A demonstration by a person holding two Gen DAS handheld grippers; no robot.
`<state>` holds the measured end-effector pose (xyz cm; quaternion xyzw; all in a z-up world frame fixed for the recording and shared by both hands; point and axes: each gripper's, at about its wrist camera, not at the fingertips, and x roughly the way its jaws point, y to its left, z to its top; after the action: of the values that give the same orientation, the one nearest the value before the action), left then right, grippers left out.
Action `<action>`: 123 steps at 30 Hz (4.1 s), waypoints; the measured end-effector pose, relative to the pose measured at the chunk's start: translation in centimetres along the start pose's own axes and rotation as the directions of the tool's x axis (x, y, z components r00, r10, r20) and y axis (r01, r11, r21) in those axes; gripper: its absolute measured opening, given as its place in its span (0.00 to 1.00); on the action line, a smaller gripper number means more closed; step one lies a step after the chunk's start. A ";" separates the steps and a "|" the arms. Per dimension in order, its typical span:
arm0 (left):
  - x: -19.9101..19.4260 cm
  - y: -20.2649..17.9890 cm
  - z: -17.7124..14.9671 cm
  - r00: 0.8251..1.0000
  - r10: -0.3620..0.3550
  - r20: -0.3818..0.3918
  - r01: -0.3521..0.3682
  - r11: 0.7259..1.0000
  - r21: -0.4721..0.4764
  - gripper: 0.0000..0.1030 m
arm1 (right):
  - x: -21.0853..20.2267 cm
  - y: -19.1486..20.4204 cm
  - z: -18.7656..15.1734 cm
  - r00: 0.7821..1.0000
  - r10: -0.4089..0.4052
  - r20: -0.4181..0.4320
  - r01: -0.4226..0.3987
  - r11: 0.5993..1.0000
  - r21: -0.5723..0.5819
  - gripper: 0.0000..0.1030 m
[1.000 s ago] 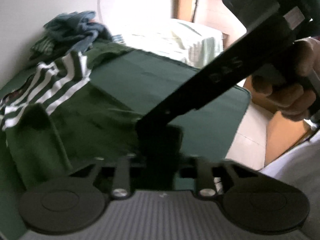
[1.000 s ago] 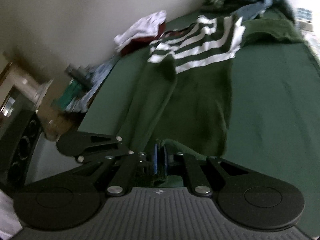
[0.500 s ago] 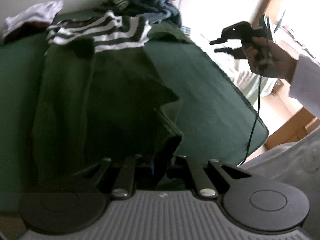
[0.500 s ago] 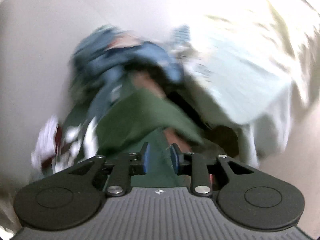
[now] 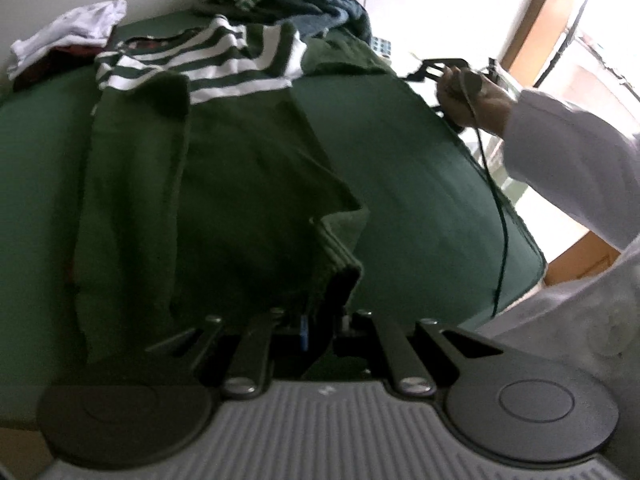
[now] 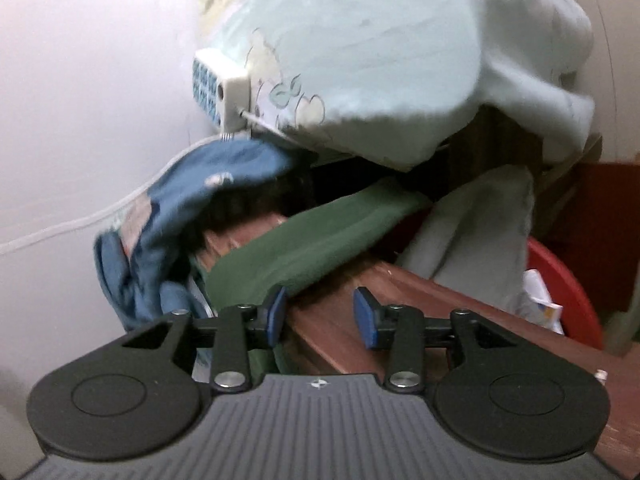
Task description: Fold clothes
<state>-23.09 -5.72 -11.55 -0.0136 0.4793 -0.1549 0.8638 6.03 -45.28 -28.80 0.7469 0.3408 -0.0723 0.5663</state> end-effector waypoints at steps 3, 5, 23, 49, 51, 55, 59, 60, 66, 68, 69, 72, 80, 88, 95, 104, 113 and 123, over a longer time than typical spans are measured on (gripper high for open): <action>0.2 -0.1 0.0 1.000 -0.007 -0.018 0.007 1.000 0.004 0.03 | -0.4 -0.1 0.4 0.999 0.032 0.028 -0.033 0.999 0.038 0.41; 0.3 -0.2 0.0 0.999 -0.011 -0.031 0.012 1.000 0.007 0.03 | -0.9 -0.1 0.5 0.998 0.047 0.045 -0.049 0.998 0.045 0.42; 0.6 -1.0 -0.6 0.999 -0.024 -0.044 0.024 1.000 0.006 0.03 | 1.9 3.2 0.1 0.996 0.041 0.075 -0.030 0.989 -0.146 0.06; -7.7 6.1 -3.3 0.988 0.015 0.153 0.030 0.957 -0.287 0.47 | 7.1 8.7 -41.7 0.855 -0.156 -0.495 -0.518 -0.287 -0.805 0.06; -7.6 8.1 -2.5 0.982 0.035 0.183 0.025 0.949 -0.315 0.52 | 6.8 6.2 -42.4 0.840 -0.208 -0.501 -0.542 -0.355 -0.761 0.06; -7.5 12.2 -0.9 0.967 0.078 0.241 0.017 0.928 -0.371 0.56 | 6.6 4.1 -41.9 0.796 -0.332 -0.506 -0.604 -0.387 -0.697 0.16; -7.4 16.2 0.8 0.947 0.124 0.296 0.014 0.905 -0.426 0.60 | 3.8 4.7 -38.2 0.826 -0.287 -0.485 -0.561 -0.337 -0.756 0.27; -7.1 17.1 1.3 0.943 0.134 0.304 0.011 0.903 -0.430 0.60 | 3.6 5.0 -37.2 0.844 -0.272 -0.463 -0.531 -0.301 -0.792 0.28; 1.5 20.5 9.4 0.962 0.098 0.255 -0.054 0.983 -0.175 0.61 | 3.4 6.0 -32.8 0.945 -0.183 -0.273 -0.274 0.021 -0.962 0.31; 4.5 20.7 12.1 0.959 0.140 0.246 -0.124 0.989 -0.079 0.61 | 2.2 5.0 -32.0 0.965 -0.152 -0.213 -0.197 0.116 -0.974 0.31; 5.5 20.3 13.1 0.957 0.143 0.254 -0.140 0.990 -0.031 0.61 | 1.3 4.3 -32.2 0.975 -0.141 -0.171 -0.156 0.112 -0.981 0.31; 8.3 20.3 15.9 0.958 0.145 0.249 -0.170 0.982 0.081 0.61 | -1.6 1.7 -33.6 0.992 -0.122 -0.039 -0.036 0.026 -0.999 0.31; 12.5 22.7 18.4 0.970 0.132 0.205 -0.165 0.974 0.152 0.29 | -6.0 -4.3 -35.9 0.985 -0.133 0.111 0.108 -0.027 -0.994 0.31; 7.3 27.2 19.6 0.944 0.074 0.321 -0.054 0.996 -0.073 0.05 | -6.3 -4.8 -35.9 0.990 -0.099 0.098 0.098 -0.004 -0.995 0.31; 3.4 28.5 23.2 0.909 0.127 0.397 -0.079 0.988 -0.134 0.04 | -6.6 -3.9 -34.9 0.994 -0.109 -0.008 -0.008 0.000 -1.000 0.31; 0.0 28.7 27.5 0.874 0.107 0.475 -0.046 0.989 -0.140 0.04 | -13.7 -5.9 -31.5 0.972 -0.184 0.148 0.156 0.031 -0.987 0.31; 1.0 29.6 30.6 0.898 0.028 0.439 -0.002 0.998 -0.061 0.04 | -19.0 -12.4 -35.2 0.937 -0.183 0.297 0.327 0.161 -0.931 0.33; 0.3 31.3 31.8 0.893 0.019 0.449 0.012 0.998 -0.067 0.04 | -18.4 -13.4 -38.8 0.915 -0.054 0.400 0.403 0.180 -0.898 0.08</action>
<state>11.51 20.02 0.00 -0.0775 0.2717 -0.1297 0.9505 -26.59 -16.73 -16.84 0.1499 0.3358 -0.0328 0.9294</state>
